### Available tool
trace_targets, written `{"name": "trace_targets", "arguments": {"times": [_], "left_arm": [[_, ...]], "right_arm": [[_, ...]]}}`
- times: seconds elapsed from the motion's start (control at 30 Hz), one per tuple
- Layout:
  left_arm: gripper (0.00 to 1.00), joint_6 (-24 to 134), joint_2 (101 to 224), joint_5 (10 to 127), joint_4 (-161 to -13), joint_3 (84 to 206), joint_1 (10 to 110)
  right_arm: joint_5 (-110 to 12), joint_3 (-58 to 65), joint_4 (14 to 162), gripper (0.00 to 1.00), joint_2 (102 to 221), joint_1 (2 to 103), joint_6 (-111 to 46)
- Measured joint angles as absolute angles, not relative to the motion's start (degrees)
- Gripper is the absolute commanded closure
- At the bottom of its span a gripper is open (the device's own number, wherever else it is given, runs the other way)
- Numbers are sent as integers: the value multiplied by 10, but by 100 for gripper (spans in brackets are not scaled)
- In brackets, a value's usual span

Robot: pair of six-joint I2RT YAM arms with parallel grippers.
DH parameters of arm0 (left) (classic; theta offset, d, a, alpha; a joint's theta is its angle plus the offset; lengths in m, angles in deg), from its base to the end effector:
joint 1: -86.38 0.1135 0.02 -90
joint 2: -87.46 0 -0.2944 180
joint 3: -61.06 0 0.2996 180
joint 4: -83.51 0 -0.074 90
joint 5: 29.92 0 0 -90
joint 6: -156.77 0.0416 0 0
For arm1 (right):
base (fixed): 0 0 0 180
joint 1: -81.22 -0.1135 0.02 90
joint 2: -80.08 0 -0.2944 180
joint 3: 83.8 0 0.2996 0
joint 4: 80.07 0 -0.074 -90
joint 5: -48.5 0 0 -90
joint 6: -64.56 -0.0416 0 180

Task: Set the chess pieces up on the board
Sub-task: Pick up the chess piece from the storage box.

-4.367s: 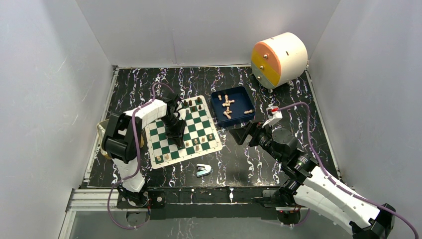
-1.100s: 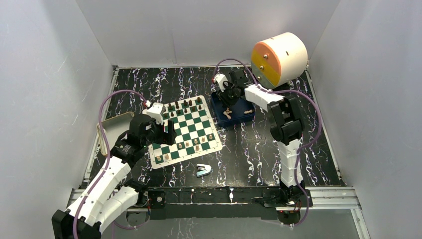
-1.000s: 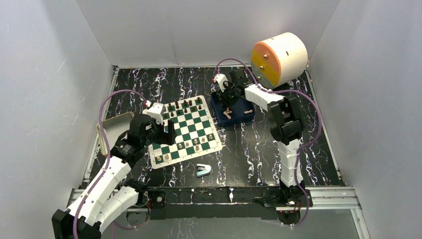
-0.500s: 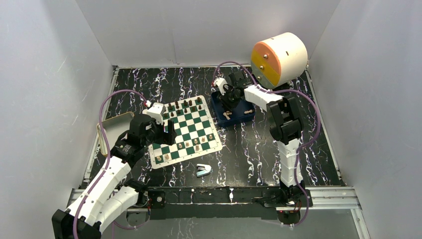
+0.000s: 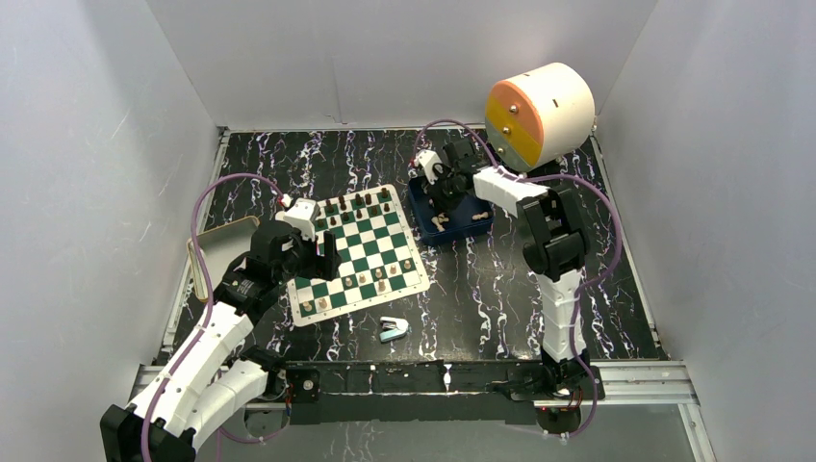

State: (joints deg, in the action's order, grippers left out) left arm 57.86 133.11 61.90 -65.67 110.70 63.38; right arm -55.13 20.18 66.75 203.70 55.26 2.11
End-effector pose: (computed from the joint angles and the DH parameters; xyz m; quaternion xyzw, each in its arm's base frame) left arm 0.1985 -0.0857 0.2927 0.1127 0.8443 -0.1570 0.4998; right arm 0.4761 0.2427 0.1668 -0.4575 0.8233 0.1081 0.3181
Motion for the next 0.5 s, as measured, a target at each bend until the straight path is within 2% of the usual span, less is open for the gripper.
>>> {"name": "trace_targets", "arguments": {"times": [0.23, 0.5], "left_arm": [[27, 571, 1331, 619, -657, 1107, 634], [28, 549, 1357, 603, -650, 1119, 634]], "right_arm": [[-542, 117, 721, 81, 1976, 553, 3], [-540, 89, 756, 82, 1932, 552, -7]]}}
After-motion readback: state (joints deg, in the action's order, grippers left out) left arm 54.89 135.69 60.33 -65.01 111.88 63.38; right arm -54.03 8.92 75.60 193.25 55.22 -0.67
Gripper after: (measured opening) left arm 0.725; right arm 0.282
